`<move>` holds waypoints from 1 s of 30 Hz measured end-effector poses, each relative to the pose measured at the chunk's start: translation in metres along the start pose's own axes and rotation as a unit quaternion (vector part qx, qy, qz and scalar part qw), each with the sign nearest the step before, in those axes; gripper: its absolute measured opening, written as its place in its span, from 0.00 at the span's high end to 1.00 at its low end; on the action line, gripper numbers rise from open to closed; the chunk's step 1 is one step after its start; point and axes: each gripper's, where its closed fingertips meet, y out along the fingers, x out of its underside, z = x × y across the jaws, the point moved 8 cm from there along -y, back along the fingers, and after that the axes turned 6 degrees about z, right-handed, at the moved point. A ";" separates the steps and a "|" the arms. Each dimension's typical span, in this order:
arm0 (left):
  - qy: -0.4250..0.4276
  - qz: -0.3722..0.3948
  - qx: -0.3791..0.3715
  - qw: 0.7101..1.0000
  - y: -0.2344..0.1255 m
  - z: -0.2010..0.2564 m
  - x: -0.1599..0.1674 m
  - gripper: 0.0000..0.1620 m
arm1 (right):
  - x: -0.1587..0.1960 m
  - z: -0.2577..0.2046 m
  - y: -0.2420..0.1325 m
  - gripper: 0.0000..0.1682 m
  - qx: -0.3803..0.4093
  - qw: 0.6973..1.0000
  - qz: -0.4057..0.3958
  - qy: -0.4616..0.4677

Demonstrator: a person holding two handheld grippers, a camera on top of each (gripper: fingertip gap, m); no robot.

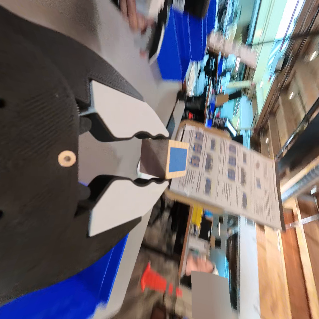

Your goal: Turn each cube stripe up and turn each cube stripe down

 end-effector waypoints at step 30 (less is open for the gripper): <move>-0.002 0.028 -0.124 0.992 -0.061 0.015 0.007 0.55 | 0.147 0.157 -0.002 0.74 0.200 0.875 -0.433 0.081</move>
